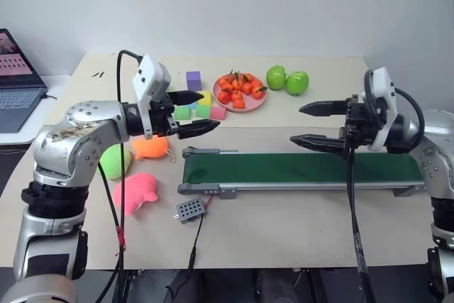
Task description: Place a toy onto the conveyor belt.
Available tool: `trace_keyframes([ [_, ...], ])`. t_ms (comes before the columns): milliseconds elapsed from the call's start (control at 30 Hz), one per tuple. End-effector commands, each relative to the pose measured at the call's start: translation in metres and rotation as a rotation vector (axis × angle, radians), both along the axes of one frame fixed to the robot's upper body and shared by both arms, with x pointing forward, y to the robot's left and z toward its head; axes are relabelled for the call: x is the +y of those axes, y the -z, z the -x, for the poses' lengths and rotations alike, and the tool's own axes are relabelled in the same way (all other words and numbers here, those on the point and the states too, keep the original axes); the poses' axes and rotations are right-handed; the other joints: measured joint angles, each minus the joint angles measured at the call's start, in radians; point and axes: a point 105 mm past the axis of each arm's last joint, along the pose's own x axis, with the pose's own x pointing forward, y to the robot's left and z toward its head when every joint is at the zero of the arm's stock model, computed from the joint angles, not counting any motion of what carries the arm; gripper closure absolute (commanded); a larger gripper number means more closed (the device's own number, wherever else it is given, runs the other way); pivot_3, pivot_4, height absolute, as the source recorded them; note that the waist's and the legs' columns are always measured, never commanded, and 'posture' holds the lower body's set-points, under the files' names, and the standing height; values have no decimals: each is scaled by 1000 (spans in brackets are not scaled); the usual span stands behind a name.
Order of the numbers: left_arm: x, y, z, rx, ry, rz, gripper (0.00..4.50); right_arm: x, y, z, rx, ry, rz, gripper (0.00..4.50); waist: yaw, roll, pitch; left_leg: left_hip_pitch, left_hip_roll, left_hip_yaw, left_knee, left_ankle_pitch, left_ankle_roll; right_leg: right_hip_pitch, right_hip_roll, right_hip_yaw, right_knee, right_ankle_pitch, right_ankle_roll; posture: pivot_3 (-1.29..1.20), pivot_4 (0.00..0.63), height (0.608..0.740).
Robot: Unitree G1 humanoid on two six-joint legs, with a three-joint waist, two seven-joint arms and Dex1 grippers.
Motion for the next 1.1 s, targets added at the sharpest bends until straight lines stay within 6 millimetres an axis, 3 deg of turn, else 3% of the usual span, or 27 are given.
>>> trace_keyframes([
  [33,1,-8,4,-36,10,17,33,0,-11,4,-52,-5,-3,0,0,0,0,0,0,0,0,0,0,0,0,0,0,0,0,0,150,738],
  [200,3,-6,4,-27,-1,30,33,1,-9,4,-45,-9,-4,0,0,0,0,0,0,0,0,0,0,0,0,0,0,0,0,0,150,738],
  [300,15,-9,4,6,-41,76,33,1,-7,4,-39,-11,-1,0,-2,0,0,0,0,0,0,0,0,0,0,0,0,0,0,0,150,738],
  [533,86,-2,8,165,-280,322,33,5,-3,1,-19,-38,11,0,-13,0,0,1,0,0,0,0,0,0,0,0,0,0,0,0,150,738],
  [633,127,4,11,238,-437,513,33,10,-2,-2,-10,-67,10,0,-13,0,0,1,0,0,0,0,0,0,0,0,0,0,0,0,150,738],
  [733,143,8,15,272,-501,608,33,13,-2,-4,-6,-84,12,0,-13,0,0,2,0,-1,0,0,0,0,0,0,-1,0,0,0,150,738],
  [900,170,38,31,412,-610,765,33,17,0,-7,2,-109,19,0,-5,0,0,2,0,-1,0,0,0,0,-1,0,0,0,0,0,150,738],
  [933,177,45,39,443,-629,804,33,17,0,-8,5,-115,21,0,-5,0,0,2,0,-1,0,0,0,0,-1,0,0,0,0,0,150,738],
  [1000,203,76,82,585,-661,948,33,21,2,-11,11,-134,23,0,-15,0,0,1,0,-1,0,0,0,0,-1,0,0,0,0,0,150,738],
  [1100,234,99,128,650,-730,1145,33,26,4,-15,16,-156,28,0,-39,0,0,6,1,-1,-4,-2,2,-3,-2,2,3,0,0,0,150,738],
])
